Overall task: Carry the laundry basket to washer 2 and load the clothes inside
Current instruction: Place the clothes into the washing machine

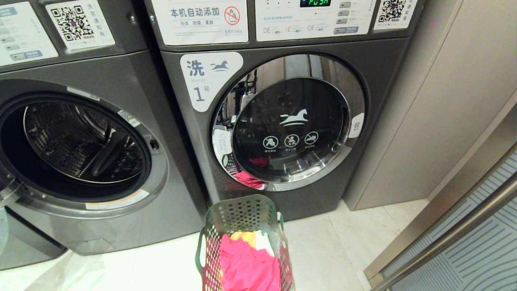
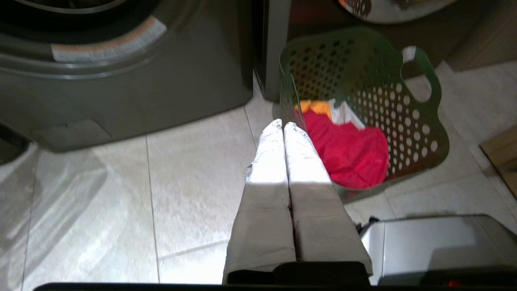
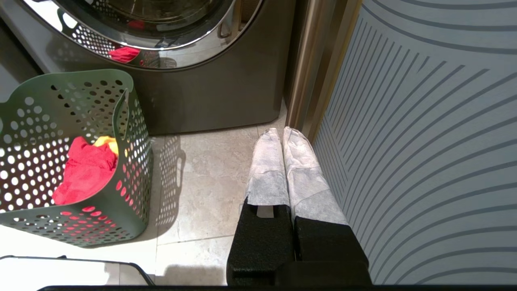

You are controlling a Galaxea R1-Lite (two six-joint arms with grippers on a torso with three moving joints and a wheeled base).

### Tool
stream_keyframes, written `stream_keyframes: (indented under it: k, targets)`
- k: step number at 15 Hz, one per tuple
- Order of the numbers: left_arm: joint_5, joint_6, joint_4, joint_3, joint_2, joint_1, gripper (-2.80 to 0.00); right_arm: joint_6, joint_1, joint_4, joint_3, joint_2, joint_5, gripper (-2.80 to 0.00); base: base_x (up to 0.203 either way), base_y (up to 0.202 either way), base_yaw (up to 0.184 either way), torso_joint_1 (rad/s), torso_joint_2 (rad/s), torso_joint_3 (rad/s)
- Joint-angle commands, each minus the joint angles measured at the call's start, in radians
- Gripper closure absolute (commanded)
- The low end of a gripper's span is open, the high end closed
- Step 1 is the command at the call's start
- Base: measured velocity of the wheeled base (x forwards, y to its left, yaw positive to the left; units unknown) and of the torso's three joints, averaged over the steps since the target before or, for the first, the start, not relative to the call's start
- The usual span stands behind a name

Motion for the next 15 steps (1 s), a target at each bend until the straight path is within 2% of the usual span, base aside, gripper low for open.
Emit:
stream_keyframes:
  k: [1,3,4,5,15]
  targets:
    - [-0.002,0.007,0.019,0.005,-0.211,0.02,0.0,0.0,0.0,-0.001,0.006,0.001,0.002,0.0,0.0,0.0,0.0,0.0,0.0,0.0]
    - [0.001,0.012,0.042,0.007,-0.301,0.034,0.0,0.009,0.0,0.0,0.006,0.0,0.0,0.0,0.0,0.0,0.0,0.0,0.0,0.0]
    - [0.007,-0.008,0.051,0.008,-0.299,0.04,0.0,0.009,0.0,0.0,0.006,0.002,0.0,0.0,0.0,0.0,0.0,0.0,0.0,0.0]
    - [0.017,-0.056,0.055,0.008,-0.294,0.043,0.0,0.01,0.0,0.0,0.006,0.0,0.0,0.0,0.0,0.0,0.0,0.0,0.0,0.0]
    - [0.018,-0.057,0.057,0.008,-0.294,0.043,0.0,0.01,0.0,0.0,0.006,0.002,-0.001,0.0,0.0,0.0,0.0,0.0,0.0,0.0]
